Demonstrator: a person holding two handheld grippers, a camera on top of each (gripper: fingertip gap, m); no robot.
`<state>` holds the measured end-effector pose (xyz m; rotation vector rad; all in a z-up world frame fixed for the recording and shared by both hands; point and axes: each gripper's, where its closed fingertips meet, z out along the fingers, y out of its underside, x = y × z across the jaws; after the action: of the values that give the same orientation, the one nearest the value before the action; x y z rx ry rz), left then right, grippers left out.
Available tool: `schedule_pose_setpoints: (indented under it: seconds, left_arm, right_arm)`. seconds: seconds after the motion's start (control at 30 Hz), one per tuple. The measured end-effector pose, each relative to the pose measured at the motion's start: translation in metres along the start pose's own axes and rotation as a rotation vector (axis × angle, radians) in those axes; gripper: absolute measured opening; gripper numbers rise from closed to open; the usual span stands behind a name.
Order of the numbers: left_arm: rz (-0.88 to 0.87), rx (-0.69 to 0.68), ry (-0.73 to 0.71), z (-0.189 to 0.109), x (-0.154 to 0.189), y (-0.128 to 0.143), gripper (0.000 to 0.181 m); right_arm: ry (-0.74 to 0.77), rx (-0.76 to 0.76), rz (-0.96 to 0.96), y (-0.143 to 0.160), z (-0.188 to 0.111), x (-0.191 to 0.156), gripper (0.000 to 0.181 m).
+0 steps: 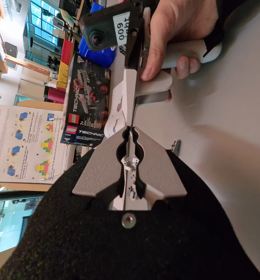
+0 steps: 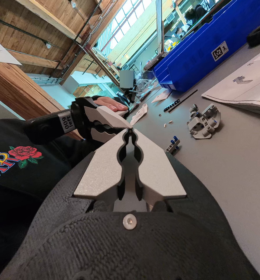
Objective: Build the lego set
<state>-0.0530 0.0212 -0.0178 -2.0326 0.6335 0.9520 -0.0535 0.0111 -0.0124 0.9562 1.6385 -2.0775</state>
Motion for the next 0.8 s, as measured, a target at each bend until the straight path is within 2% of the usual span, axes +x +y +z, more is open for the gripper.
schedule_pose_setpoints:
  seconds: [0.13, 0.47, 0.57, 0.6, 0.7, 0.8]
  left_arm:
    - [-0.105, 0.106, 0.0, -0.004, -0.005, -0.008, 0.001]
    - [-0.489, 0.45, 0.054, -0.027, -0.025, -0.025, 0.007]
    - [-0.536, 0.481, 0.082, -0.029, -0.025, -0.019, 0.005]
    - [-0.531, 0.447, 0.095, -0.026, -0.022, -0.011, 0.006]
    - [-0.522, 0.371, 0.18, -0.024, -0.005, 0.002, 0.005]
    - [-0.514, 0.26, 0.224, -0.016, 0.015, 0.014, 0.005]
  right_arm:
    - [-0.056, 0.028, 0.023, -0.004, -0.001, -0.006, 0.0]
    - [-0.273, 0.152, 0.151, -0.018, -0.006, -0.027, 0.0]
    - [-0.305, 0.157, 0.171, -0.018, -0.006, -0.03, 0.0]
    - [-0.29, 0.144, 0.176, -0.017, -0.005, -0.028, 0.0]
    - [-0.09, 0.054, 0.07, -0.009, -0.008, -0.005, 0.0]
    - [0.254, -0.126, -0.091, 0.004, -0.03, 0.036, 0.0]
